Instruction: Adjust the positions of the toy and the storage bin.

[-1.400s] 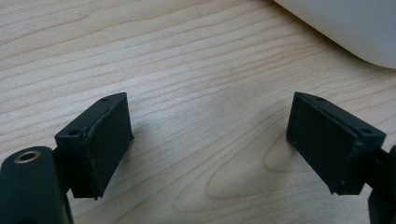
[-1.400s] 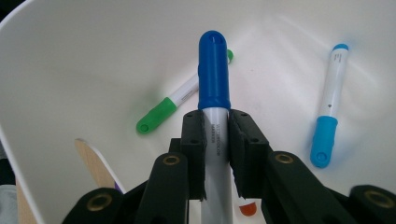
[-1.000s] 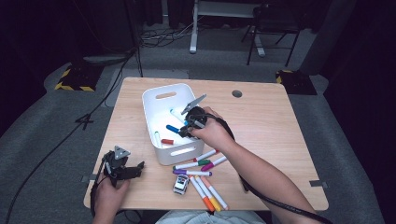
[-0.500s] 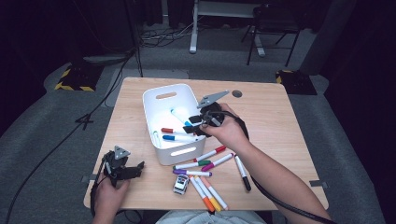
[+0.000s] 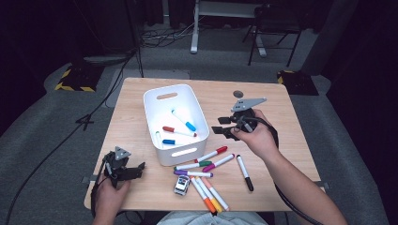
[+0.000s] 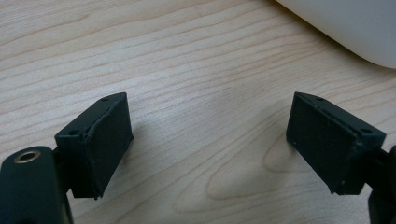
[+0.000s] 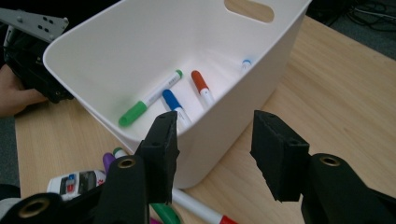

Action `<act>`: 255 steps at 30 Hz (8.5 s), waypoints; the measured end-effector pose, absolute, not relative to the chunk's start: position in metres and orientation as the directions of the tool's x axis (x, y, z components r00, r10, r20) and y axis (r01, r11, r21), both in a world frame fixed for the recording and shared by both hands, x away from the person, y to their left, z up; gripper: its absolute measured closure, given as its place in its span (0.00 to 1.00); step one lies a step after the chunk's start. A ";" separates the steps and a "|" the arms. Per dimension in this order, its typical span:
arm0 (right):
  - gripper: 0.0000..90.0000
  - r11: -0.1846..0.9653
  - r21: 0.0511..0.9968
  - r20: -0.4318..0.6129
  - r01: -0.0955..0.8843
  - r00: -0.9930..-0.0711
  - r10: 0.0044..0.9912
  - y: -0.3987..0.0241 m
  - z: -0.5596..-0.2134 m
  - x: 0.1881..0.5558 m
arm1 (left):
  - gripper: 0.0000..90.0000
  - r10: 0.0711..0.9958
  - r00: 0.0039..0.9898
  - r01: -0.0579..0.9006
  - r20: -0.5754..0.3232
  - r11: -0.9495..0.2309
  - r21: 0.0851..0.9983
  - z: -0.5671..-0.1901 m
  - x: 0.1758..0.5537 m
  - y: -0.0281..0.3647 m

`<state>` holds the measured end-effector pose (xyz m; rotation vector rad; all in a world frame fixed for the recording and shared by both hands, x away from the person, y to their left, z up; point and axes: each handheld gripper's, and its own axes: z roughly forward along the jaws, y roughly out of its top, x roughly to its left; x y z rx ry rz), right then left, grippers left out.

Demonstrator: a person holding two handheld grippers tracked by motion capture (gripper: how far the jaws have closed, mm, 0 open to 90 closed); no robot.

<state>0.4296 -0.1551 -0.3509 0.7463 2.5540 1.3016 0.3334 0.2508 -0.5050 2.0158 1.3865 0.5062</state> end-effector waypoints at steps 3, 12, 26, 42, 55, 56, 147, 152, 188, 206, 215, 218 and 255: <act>0.58 0.488 0.788 0.080 0.376 -0.847 0.525 -0.167 -0.360 0.426 | 0.16 0.928 0.372 0.685 -0.037 -0.247 0.685 -0.505 0.333 0.251; 0.57 0.474 0.746 0.136 0.467 -0.804 0.579 -0.204 -0.393 0.414 | 0.16 0.928 0.371 0.685 -0.036 -0.247 0.686 -0.505 0.333 0.251; 0.57 0.527 0.642 0.155 0.556 -0.768 0.622 -0.236 -0.458 0.384 | 0.16 0.928 0.372 0.685 -0.037 -0.247 0.685 -0.505 0.333 0.251; 0.82 0.569 0.579 0.089 0.584 -0.739 0.668 -0.250 -0.480 0.379 | 0.16 0.927 0.372 0.684 -0.038 -0.246 0.686 -0.505 0.333 0.251; 0.85 0.520 0.577 0.110 0.629 -0.691 0.714 -0.256 -0.480 0.386 | 0.16 0.927 0.373 0.684 -0.038 -0.247 0.686 -0.505 0.333 0.251; 0.85 0.518 0.583 0.114 0.626 -0.694 0.710 -0.257 -0.480 0.386 | 0.16 0.927 0.373 0.684 -0.036 -0.248 0.686 -0.505 0.333 0.251; 0.85 0.514 0.790 0.123 0.334 -0.908 0.400 -0.063 -0.323 0.467 | 0.16 0.931 0.362 0.685 -0.035 -0.240 0.688 -0.505 0.334 0.251; 0.85 0.546 0.765 0.122 0.340 -0.910 0.395 -0.056 -0.333 0.464 | 0.16 0.932 0.362 0.685 -0.035 -0.240 0.688 -0.505 0.334 0.251; 0.85 0.729 0.594 0.066 0.339 -0.924 0.376 -0.028 -0.373 0.459 | 0.16 0.932 0.361 0.686 -0.035 -0.240 0.687 -0.505 0.334 0.251; 0.85 0.687 0.649 0.074 0.327 -0.926 0.371 -0.040 -0.364 0.450 | 0.16 0.932 0.362 0.684 -0.037 -0.239 0.689 -0.505 0.334 0.251; 0.79 0.594 0.748 0.071 0.295 -0.926 0.370 -0.086 -0.333 0.436 | 0.16 0.932 0.361 0.685 -0.035 -0.240 0.688 -0.505 0.334 0.251; 0.79 0.578 0.759 0.067 0.299 -0.919 0.388 -0.102 -0.330 0.435 | 0.16 0.932 0.361 0.685 -0.035 -0.239 0.688 -0.505 0.334 0.251; 0.68 0.634 0.647 0.202 0.424 -0.897 0.394 -0.164 -0.454 0.342 | 0.16 0.933 0.359 0.686 -0.037 -0.237 0.688 -0.505 0.334 0.251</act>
